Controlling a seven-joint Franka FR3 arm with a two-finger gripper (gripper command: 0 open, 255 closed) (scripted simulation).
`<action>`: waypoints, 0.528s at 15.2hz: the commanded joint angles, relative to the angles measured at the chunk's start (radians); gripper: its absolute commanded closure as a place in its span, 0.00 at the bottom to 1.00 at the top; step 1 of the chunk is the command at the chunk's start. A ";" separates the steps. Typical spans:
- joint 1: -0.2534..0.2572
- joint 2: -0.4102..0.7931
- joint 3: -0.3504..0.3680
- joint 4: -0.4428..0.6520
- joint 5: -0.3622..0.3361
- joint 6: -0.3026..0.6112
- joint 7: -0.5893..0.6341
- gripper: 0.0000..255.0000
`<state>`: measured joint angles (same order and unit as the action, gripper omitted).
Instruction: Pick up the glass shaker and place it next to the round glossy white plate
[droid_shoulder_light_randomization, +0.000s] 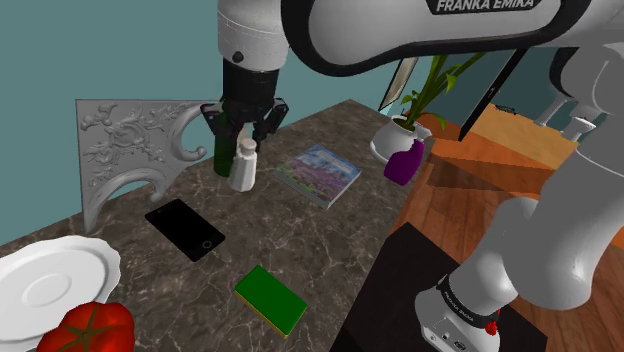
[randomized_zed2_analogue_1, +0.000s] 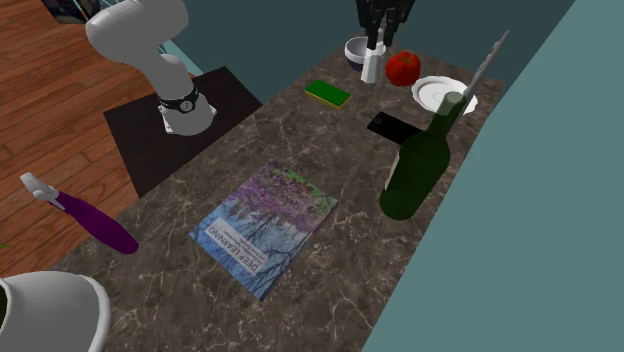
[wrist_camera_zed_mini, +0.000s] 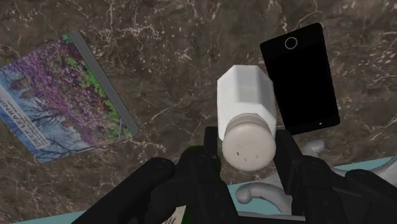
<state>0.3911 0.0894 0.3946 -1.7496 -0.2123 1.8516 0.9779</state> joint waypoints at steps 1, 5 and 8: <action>0.027 0.015 0.021 0.022 -0.008 -0.017 0.049 1.00; 0.087 0.061 0.061 0.079 -0.032 -0.052 0.146 1.00; 0.137 0.108 0.087 0.136 -0.055 -0.083 0.219 1.00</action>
<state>0.5148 0.1931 0.4736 -1.6213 -0.2643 1.7772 1.1750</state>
